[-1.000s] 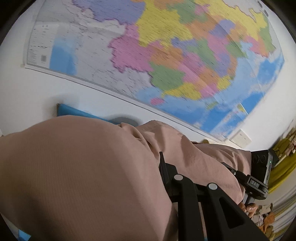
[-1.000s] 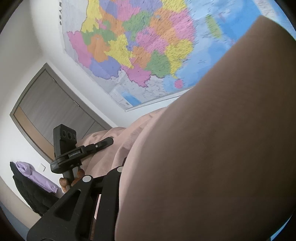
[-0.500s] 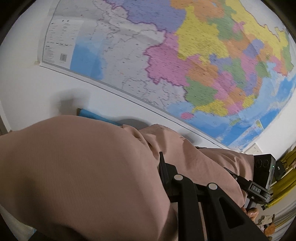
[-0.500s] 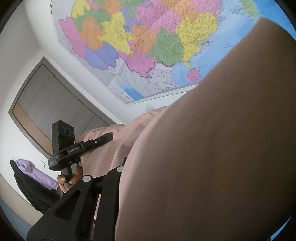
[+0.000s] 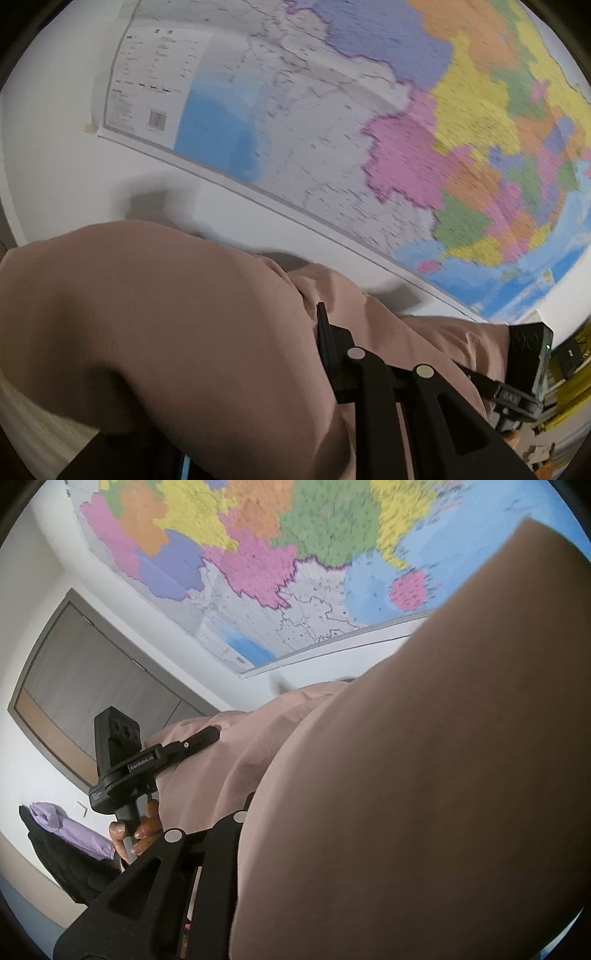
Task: Fold large clothes
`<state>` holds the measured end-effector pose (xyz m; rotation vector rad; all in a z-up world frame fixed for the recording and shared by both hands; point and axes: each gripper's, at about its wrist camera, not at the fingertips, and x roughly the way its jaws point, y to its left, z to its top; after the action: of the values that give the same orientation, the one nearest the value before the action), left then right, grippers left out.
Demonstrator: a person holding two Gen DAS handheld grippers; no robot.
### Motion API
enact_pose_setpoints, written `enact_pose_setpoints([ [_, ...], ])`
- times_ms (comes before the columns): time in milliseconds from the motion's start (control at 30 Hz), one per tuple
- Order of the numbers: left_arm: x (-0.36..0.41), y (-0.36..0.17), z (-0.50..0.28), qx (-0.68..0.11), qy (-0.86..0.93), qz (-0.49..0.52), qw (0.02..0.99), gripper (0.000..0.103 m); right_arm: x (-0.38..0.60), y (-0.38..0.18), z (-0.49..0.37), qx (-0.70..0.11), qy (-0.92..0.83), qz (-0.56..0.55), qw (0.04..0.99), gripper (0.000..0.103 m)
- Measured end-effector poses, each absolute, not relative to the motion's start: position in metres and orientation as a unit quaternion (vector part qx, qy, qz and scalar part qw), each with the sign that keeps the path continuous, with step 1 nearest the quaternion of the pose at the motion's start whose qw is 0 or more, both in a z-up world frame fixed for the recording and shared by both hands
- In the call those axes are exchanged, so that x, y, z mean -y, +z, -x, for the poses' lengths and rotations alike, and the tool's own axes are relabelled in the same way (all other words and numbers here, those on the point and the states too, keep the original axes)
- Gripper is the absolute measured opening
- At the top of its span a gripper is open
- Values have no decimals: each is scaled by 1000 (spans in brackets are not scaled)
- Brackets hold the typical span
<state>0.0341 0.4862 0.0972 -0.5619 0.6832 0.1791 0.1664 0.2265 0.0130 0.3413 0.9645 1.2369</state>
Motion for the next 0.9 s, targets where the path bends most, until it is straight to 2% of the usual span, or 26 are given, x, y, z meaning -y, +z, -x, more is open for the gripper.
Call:
enact_pose_setpoints([
  [267, -530, 78, -38, -299, 94, 270, 910, 16, -264, -8, -154, -420, 557, -128, 705, 17],
  [467, -561, -13, -8, -343, 130, 304, 879, 16, -292, -74, -122, -473, 564, -72, 673, 21],
  [567, -567, -30, 3, -347, 130, 322, 871, 18, -285, -88, -112, -490, 563, -65, 662, 34],
  [700, -570, -36, 10, -345, 130, 330, 869, 21, -257, -96, -118, -499, 563, -76, 654, 74],
  [767, -569, -40, 13, -348, 132, 329, 868, 23, -222, -102, -116, -508, 562, -102, 645, 75],
  [833, -565, -44, 11, -354, 137, 322, 868, 27, -190, -107, -115, -514, 545, -135, 648, 84],
  [900, -562, -47, 10, -360, 144, 314, 867, 31, -160, -109, -116, -522, 525, -184, 646, 84],
])
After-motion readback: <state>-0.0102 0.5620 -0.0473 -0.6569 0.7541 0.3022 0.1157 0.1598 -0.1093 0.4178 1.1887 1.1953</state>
